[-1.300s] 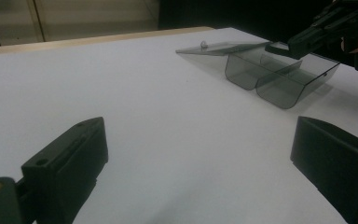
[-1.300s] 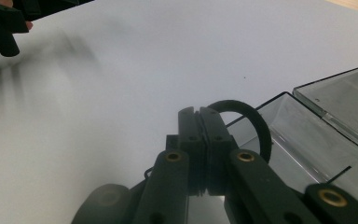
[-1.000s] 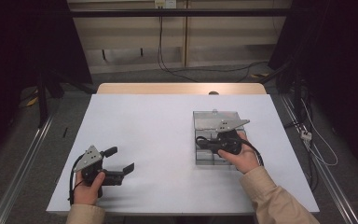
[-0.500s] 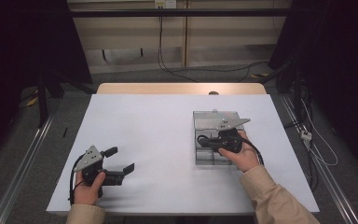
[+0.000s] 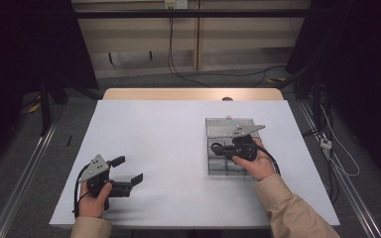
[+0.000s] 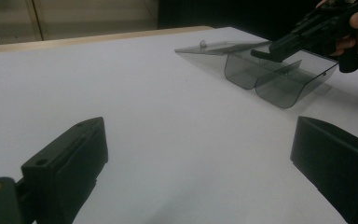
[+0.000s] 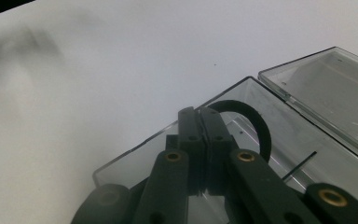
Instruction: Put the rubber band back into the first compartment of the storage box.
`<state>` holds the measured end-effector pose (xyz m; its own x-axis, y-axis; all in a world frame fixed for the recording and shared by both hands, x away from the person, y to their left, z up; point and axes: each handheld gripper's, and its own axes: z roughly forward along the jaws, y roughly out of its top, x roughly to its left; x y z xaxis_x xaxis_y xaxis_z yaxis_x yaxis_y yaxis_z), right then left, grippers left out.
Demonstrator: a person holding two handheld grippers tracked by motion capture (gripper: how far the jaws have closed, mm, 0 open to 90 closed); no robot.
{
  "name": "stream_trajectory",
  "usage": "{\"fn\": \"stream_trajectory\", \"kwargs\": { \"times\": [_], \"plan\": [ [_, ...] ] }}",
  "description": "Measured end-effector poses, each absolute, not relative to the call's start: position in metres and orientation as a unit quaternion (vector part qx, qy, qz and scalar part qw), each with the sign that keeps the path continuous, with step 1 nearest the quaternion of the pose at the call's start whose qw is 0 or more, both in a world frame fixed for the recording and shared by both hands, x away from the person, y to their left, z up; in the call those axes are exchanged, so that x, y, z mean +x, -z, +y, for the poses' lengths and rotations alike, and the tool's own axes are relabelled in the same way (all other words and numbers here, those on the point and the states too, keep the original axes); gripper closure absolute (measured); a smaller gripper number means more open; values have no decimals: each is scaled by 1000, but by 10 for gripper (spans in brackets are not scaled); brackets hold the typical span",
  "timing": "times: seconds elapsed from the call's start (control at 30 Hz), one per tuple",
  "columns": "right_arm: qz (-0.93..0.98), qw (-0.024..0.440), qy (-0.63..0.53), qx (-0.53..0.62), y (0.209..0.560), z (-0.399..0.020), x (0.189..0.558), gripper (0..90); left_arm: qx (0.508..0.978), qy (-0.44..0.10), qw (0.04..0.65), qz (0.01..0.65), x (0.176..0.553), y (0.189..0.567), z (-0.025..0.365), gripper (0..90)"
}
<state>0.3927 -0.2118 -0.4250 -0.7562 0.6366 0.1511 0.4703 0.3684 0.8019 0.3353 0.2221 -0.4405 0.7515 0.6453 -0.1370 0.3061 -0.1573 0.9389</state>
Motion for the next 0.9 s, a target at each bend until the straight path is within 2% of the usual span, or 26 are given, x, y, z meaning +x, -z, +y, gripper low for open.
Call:
{"fn": "stream_trajectory", "kwargs": {
  "times": [0.9],
  "plan": [
    [827,97,-431,348,428,-209,400,882,746,-149,565,319,336,441,222,36]
  ]
}}
